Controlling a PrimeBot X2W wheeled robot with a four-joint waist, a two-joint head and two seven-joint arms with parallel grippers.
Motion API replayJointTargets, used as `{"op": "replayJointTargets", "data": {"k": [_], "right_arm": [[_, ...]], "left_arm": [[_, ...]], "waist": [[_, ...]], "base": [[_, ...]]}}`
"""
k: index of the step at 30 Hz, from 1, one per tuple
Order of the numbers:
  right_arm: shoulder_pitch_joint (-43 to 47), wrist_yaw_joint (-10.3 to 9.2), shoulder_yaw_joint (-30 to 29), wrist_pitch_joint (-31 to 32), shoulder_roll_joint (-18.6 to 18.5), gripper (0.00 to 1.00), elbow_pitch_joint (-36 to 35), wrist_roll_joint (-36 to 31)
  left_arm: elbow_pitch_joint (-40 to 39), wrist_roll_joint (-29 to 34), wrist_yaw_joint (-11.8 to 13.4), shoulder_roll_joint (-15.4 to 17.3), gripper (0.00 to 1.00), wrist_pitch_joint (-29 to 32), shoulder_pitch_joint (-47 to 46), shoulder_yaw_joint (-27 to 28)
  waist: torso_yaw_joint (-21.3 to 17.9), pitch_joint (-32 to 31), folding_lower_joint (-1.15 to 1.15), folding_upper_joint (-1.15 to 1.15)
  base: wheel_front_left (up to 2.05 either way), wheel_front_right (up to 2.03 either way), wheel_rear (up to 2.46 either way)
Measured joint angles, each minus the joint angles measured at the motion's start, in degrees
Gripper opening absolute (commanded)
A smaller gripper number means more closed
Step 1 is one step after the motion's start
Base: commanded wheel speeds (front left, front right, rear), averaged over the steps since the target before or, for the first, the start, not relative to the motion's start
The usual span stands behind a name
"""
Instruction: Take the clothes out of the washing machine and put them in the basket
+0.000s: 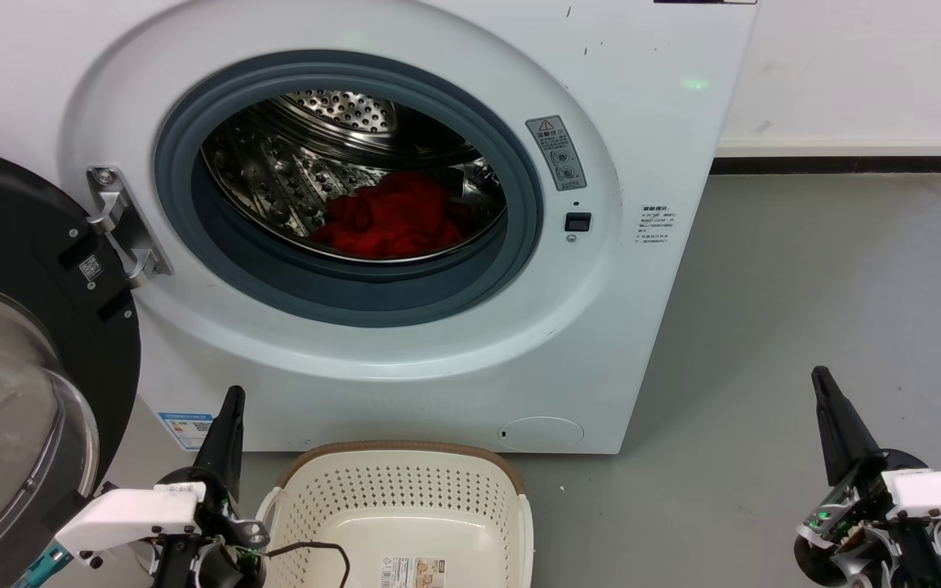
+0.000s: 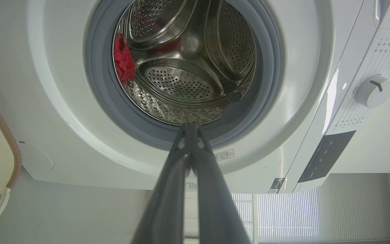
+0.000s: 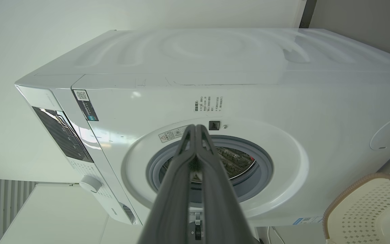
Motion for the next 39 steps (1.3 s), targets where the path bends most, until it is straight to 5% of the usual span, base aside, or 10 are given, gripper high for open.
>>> {"op": "replayJointTargets", "data": {"k": [24, 25, 39], "right_arm": [[0.0, 0.0, 0.0, 0.0, 0.0, 0.0, 0.0, 0.0], [0.18, 0.0, 0.02, 0.0, 0.01, 1.0, 0.26, 0.01], [2.42, -0.01, 1.46, -3.14, 0.09, 1.0, -0.51, -5.38]], "left_arm": [[0.0, 0.0, 0.0, 0.0, 0.0, 0.0, 0.0, 0.0], [0.33, 0.0, 0.02, -0.01, 1.0, -0.01, 0.13, -0.08], [0.01, 4.91, 0.16, -0.11, 1.0, -3.25, 1.54, -2.8]], "waist": [[0.0, 0.0, 0.0, 0.0], [0.0, 0.0, 0.0, 0.0], [-0.13, 0.07, 0.0, 0.0]], "base": [[0.0, 0.0, 0.0], [0.0, 0.0, 0.0], [0.0, 0.0, 0.0]]}}
